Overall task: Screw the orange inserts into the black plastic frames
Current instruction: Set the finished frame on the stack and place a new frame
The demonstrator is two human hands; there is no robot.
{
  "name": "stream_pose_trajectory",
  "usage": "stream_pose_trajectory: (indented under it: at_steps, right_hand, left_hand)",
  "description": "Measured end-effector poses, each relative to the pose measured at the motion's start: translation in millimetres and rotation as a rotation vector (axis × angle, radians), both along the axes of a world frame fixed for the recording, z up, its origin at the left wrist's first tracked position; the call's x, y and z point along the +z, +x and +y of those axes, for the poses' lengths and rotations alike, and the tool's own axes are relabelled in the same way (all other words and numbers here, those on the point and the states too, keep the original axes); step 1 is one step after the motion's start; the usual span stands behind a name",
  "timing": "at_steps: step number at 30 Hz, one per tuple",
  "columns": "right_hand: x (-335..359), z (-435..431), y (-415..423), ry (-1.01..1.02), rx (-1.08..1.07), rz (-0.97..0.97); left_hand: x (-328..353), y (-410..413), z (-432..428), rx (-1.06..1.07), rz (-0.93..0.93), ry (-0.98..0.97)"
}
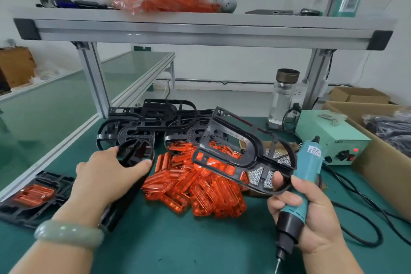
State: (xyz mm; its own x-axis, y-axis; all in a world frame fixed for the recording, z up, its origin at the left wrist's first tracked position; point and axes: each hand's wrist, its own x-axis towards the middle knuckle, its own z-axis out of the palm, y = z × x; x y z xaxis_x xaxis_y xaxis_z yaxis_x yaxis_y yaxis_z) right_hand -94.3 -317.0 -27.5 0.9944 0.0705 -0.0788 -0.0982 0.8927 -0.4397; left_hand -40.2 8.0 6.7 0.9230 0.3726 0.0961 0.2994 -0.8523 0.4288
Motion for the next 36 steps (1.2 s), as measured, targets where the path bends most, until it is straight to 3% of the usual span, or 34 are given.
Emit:
stream_pose_trajectory:
  at_steps: [6, 8, 9, 11, 13, 14, 17, 20, 25, 29, 33, 36]
  right_hand:
    - [1, 0, 1, -0.02, 0.012, 0.008]
    - [-1, 0, 2, -0.023, 0.021, 0.006]
    - [-1, 0, 1, -0.026, 0.031, 0.004]
    - [-1, 1, 1, -0.04, 0.059, 0.002]
    - [0, 2, 2, -0.056, 0.086, -0.002]
    - [0, 3, 1, -0.063, 0.1, -0.001]
    - [0, 6, -1, -0.077, 0.148, -0.008]
    - [-2, 5, -1, -0.05, 0.181, 0.0]
    - [-1, -10, 2, 0.012, 0.187, -0.003]
    - [0, -19, 2, 0.07, 0.102, -0.024]
    - [-2, -15, 1, 0.067, 0.09, -0.051]
    - [-3, -11, 1, 0.053, 0.1, -0.045]
  left_hand:
    - [-19, 23, 6, 0.151, 0.191, 0.098]
    - [-15, 19, -2, 0.135, 0.125, 0.12]
    - [-10, 15, -10, 0.073, 0.004, 0.029]
    - [8, 0, -34, -0.117, -0.236, -0.468]
    - [24, -16, -59, -0.335, -0.186, -1.005]
    - [28, -23, -69, -0.442, -0.138, -1.126]
    - [32, -35, -90, -0.617, -0.196, -1.044]
    - [25, -38, -93, -0.542, -0.292, -0.904]
    - [11, -52, -76, -0.352, -0.291, -0.922]
    - [-10, -66, -59, -0.324, -0.193, -0.749]
    - [-40, -83, -54, -0.327, 0.04, -0.631]
    - [-52, -93, -57, -0.312, 0.078, -0.576]
